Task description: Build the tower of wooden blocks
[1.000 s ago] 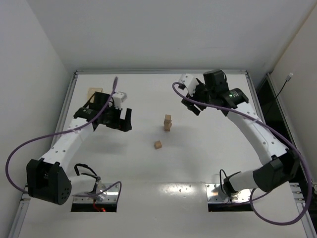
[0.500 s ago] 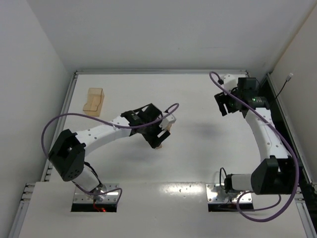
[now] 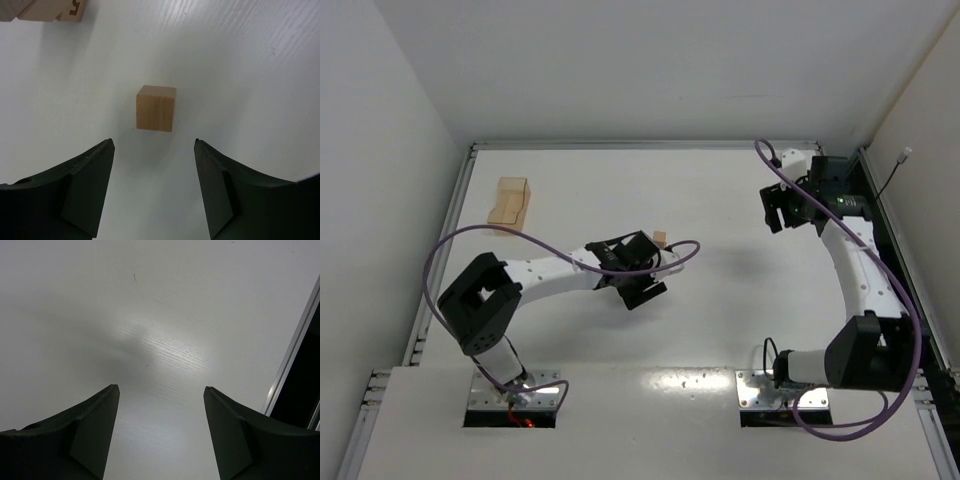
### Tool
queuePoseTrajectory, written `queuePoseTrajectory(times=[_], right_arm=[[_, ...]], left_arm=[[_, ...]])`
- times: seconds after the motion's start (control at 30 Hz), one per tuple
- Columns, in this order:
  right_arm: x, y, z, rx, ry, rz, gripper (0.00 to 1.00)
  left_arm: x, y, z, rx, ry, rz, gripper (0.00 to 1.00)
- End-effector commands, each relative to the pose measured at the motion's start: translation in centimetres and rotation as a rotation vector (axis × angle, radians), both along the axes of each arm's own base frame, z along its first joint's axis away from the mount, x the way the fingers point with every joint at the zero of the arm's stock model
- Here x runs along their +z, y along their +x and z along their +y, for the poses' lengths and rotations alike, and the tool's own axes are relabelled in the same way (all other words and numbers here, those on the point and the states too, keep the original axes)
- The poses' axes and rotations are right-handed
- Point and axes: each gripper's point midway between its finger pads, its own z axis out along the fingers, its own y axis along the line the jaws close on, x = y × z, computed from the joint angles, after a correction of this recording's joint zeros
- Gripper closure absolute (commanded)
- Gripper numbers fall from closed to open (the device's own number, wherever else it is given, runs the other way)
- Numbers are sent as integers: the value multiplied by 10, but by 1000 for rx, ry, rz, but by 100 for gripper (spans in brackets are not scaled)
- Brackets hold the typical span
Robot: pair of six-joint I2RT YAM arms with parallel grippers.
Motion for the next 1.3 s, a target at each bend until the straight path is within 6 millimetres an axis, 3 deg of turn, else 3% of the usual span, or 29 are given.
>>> queuePoseTrajectory(times=[0.0,0.17,0.33,0.57,0.73,0.83,1.0,1.1,1.13,1.2,1.23,1.27], right_arm=[[3,5,3,-1,39,-8,34],[-1,6,3,-1,40,1,34],[-3,9,2,-2,41,10,34],[-8,10,4,4,50,29,34],[-8,10,4,4,50,29,34],[-8,10,4,4,50,29,34],[-8,10,4,4,50,29,34],[-7,10,6,11,56,29,34],[-7,10,6,4,63,30,34],[-7,10,6,4,63,30,34],[-7,10,8,10,69,29,34],[-4,12,7,11,68,20,34]], left_arm=[[-1,12,-11,-41,-16,-64,38],[-13,13,-17,-61,-12,-43,38],[-12,17,-25,-67,-27,-44,40],[-13,20,-32,-71,-32,-38,51],[-10,22,-38,-60,-53,-33,70],[-8,20,-37,-35,-54,-15,98],[32,19,-39,10,-123,-34,100],[54,7,-38,65,-161,26,100],[72,7,-45,72,-200,29,100],[91,-4,-44,96,-208,68,100],[112,-3,-53,93,-239,56,100],[118,-7,-45,129,-214,76,100]])
